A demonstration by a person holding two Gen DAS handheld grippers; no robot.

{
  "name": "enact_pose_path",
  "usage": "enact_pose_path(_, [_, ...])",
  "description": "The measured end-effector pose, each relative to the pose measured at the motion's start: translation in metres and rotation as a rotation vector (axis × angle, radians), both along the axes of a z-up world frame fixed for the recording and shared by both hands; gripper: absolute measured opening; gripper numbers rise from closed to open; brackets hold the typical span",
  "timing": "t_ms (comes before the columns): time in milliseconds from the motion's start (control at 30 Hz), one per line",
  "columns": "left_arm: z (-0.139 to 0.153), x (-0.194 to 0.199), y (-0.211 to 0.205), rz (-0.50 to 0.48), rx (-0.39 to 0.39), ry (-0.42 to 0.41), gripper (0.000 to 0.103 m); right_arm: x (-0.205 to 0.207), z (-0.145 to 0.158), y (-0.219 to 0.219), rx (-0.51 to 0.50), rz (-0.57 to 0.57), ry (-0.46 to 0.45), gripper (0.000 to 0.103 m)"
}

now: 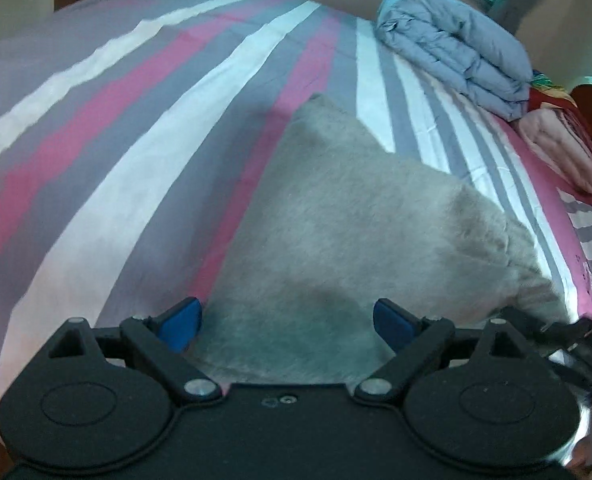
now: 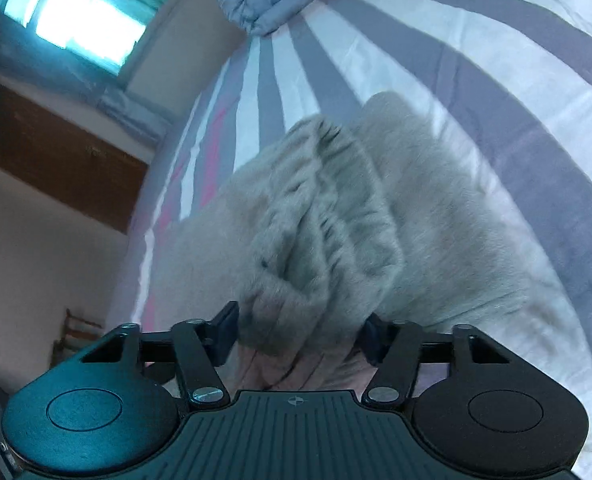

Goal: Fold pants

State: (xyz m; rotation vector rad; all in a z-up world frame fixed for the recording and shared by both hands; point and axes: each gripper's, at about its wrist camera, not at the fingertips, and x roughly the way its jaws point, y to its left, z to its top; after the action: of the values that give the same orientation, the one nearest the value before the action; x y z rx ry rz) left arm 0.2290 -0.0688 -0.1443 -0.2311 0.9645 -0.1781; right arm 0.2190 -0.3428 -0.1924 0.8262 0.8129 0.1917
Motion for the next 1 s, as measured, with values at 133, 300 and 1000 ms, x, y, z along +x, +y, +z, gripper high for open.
enact_pose_path(133, [0.005, -0.009, 0.000, -0.007, -0.049, -0.036, 0.087, -0.008, 0.049, 0.009, -0.167, 0.009, -0.198, 0.042])
enact_pose_path(300, [-0.005, -0.006, -0.016, -0.034, -0.031, 0.001, 0.089, -0.021, 0.070, -0.021, -0.246, 0.028, -0.264, 0.042])
enact_pose_path(1000, [-0.024, -0.013, -0.030, -0.060, 0.031, 0.018, 0.091, -0.019, 0.011, -0.017, -0.312, 0.038, -0.071, 0.065])
